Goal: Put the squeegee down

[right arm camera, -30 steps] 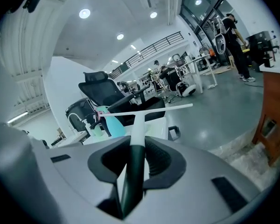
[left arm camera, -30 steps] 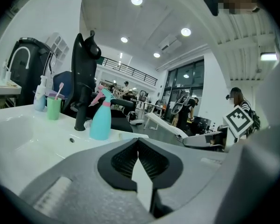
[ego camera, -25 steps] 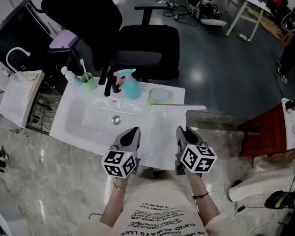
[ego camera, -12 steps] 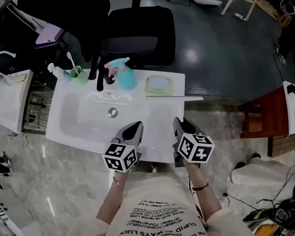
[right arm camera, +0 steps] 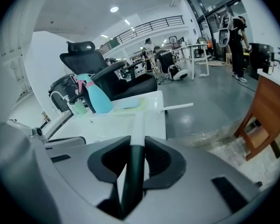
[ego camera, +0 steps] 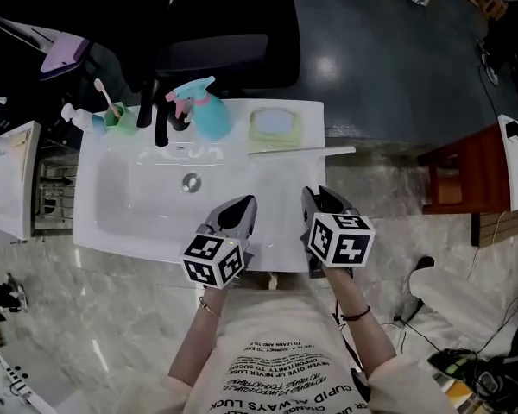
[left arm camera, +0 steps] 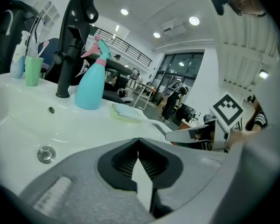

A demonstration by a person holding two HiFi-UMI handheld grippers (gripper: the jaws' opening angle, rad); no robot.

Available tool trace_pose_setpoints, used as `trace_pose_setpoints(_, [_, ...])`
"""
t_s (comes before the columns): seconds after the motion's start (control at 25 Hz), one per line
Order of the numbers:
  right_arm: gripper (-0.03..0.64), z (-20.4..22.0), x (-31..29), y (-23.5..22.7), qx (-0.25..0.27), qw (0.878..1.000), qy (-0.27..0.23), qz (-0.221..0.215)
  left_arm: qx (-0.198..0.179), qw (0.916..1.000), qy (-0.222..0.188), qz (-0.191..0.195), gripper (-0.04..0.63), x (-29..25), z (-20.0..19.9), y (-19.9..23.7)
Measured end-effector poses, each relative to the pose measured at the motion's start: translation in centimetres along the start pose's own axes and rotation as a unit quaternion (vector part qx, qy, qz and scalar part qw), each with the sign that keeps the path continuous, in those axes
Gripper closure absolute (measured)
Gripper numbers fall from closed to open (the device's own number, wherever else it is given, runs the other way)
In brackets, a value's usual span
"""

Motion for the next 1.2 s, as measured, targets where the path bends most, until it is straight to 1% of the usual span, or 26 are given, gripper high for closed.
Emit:
trace_pose_setpoints(0.4, [0.522, 0.44, -0.65, 0.28, 0.018, 0.999, 0.026, 0.02, 0.004, 0.9998, 0.014, 0.01, 0.573, -0.47, 0.34, 0.08])
trace_pose_setpoints(1.2, [0.518, 0.51, -0.83, 0.77, 0.074, 0.996, 0.033, 0.037, 0.001, 0.9998, 0.011, 0.014, 0.572, -0.61, 0.41, -0.41])
Point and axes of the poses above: the fingertips, and each gripper's own axes: x backward along the fingers, y to its left, z out of its underside, the point moved 6 cm from there along x, backward along the fingers, and after that the axes turned 14 degrees about x, right-handed, at the moved point
